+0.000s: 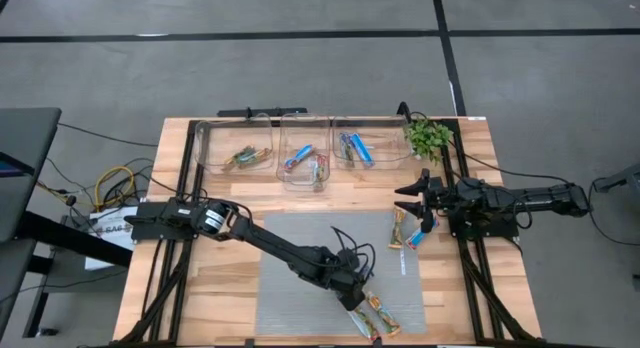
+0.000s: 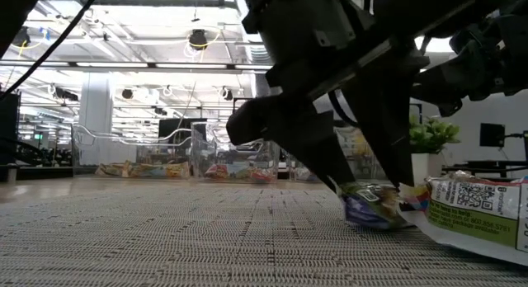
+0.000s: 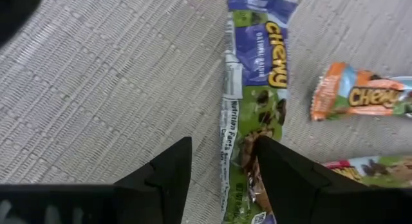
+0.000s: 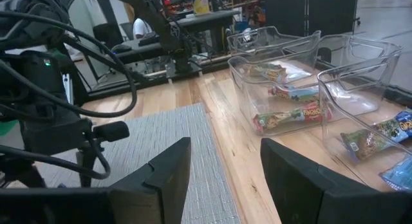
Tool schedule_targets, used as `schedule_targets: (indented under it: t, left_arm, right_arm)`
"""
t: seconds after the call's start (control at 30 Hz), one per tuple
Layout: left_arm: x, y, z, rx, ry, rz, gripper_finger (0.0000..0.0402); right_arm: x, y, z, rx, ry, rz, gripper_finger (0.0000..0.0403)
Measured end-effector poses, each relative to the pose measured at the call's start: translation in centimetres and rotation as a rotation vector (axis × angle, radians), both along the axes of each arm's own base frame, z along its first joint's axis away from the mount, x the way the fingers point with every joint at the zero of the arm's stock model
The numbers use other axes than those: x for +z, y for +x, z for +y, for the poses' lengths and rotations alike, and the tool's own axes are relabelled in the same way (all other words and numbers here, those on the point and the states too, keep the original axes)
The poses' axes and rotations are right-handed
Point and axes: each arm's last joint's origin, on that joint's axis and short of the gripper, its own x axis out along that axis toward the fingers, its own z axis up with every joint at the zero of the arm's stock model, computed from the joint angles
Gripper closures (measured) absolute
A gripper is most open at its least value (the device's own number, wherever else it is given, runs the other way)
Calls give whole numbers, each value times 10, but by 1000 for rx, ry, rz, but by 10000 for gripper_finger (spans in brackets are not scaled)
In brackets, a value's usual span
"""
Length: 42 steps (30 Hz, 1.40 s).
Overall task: Pick and place Granola Bars by type
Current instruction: Put the blue granola bar into the right transparent bin
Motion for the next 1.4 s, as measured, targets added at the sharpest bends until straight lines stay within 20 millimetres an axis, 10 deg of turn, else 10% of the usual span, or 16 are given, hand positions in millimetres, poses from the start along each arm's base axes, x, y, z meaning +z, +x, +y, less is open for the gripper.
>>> schedule_targets:
  t: [0.3,0.67,0.87,1.4]
  left_arm:
    - [-4,-1,0,-20,-16,6,245]
    - [-3,1,-1,-67,-38,2,383]
    - [5,7,6,-56,-47,-23,387]
    - [51,37,76,14,43,-87,396]
  right_arm:
    - [0,0,0,0,0,0,221]
    - [0,0,0,0,0,0,222]
    - [0,0,0,0,0,0,220]
    - [0,0,0,0,0,1,222]
